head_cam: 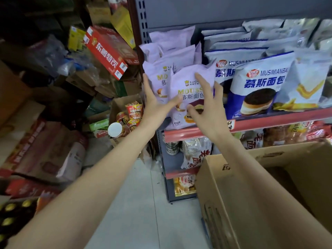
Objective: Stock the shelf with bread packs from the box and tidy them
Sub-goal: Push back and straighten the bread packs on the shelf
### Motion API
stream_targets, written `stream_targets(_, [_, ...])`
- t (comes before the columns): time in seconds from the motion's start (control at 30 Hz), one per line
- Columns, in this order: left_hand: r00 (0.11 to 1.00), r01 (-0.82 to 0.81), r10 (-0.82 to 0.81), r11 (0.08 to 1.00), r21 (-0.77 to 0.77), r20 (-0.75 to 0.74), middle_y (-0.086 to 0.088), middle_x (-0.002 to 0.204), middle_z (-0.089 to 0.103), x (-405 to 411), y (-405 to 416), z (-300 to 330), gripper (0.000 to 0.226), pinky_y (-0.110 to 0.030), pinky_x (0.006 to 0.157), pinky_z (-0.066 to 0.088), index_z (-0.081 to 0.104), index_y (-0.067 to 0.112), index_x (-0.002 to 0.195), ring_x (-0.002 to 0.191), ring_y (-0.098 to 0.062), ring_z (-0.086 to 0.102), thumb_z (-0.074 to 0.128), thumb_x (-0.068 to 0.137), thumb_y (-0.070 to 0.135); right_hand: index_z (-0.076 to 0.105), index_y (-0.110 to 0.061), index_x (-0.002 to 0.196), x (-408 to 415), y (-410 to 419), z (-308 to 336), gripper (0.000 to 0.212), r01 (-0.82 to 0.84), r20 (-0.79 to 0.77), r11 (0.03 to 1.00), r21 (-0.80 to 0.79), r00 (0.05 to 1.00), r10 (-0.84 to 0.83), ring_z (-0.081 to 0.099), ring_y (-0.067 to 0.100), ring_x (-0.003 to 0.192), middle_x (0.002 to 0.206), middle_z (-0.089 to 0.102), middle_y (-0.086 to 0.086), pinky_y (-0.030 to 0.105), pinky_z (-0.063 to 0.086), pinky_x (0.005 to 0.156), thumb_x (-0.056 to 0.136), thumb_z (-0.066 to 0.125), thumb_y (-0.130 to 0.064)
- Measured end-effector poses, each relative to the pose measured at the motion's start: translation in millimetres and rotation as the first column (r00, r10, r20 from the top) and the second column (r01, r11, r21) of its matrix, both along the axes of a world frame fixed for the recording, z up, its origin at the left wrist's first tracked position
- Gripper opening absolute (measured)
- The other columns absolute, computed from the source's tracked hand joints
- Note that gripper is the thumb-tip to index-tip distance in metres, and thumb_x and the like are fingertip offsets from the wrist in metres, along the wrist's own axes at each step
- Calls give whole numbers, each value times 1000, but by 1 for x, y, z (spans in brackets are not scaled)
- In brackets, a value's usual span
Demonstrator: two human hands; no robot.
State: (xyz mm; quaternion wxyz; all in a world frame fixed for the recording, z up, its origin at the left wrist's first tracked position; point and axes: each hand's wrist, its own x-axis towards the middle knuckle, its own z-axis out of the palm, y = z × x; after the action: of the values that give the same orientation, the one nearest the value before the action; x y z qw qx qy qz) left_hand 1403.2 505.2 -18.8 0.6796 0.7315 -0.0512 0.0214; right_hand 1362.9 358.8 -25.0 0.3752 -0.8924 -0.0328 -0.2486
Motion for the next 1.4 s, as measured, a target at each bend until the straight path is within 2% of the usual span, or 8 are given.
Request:
stream_targets(0.1, [1000,-3,3,1000,-18,12,7,158,12,-1,1,-1,103,-7,90,44,-5,27,151,137,-5,28,72,83,17,29,-32,145,-2,9,1,74,-61,-3,998,2,998,61,54,21,66,137,29,10,14,40,69,83,62,-12])
stream_targets(0.2, [999,-40,39,999,17,31,2,157,20,-2,-1,-1,103,-11,90,46,-2,28,151,135,-10,38,73,81,17,24,-32,146,-5,20,0,76,-110,-21,992,-63,994,109,53,12,63,137,27,11,19,39,68,84,63,-14])
stream_targets(0.37, [996,-69,65,995,70,61,3,155,24,-4,-4,1,101,-3,80,45,3,23,151,124,-3,42,74,81,16,26,-34,146,-12,8,9,68,-145,-49,986,-86,989,142,40,29,128,150,17,14,30,42,93,88,60,-21])
stream_targets(0.5, [992,-103,96,992,75,82,7,151,29,-4,0,4,111,-26,103,43,1,28,150,132,-5,37,81,73,24,50,-14,131,-10,-17,56,44,-88,169,990,-107,980,105,42,17,122,138,40,13,11,31,99,87,52,-14])
stream_targets(0.63, [997,-52,43,986,161,60,4,158,15,-5,1,7,129,-45,111,35,-7,38,148,142,-14,26,84,58,48,62,-8,117,42,-30,103,38,-176,128,930,-322,965,227,57,26,106,117,61,13,25,38,91,85,42,-6])
stream_targets(0.9, [1000,-14,13,993,117,4,8,160,5,-2,-12,-1,110,-34,104,41,-12,28,149,134,-7,34,74,81,29,53,-25,127,108,-23,121,33,-326,-315,776,-540,933,173,52,27,115,127,58,5,32,40,94,97,41,-36])
stream_targets(1.07, [999,38,-37,993,108,-16,1,158,19,-6,-14,-5,113,-34,100,46,-14,38,147,136,-14,39,75,76,40,54,-18,119,112,-17,116,28,-325,-360,804,-498,921,149,53,27,108,112,58,7,28,36,78,97,43,-31])
stream_targets(1.4, [999,43,-42,997,64,-10,11,159,3,10,7,29,108,-23,111,22,-5,37,149,145,-9,11,75,77,36,68,-22,110,122,0,123,31,-323,-391,846,-423,908,151,51,23,116,126,60,1,33,42,97,93,43,-32])
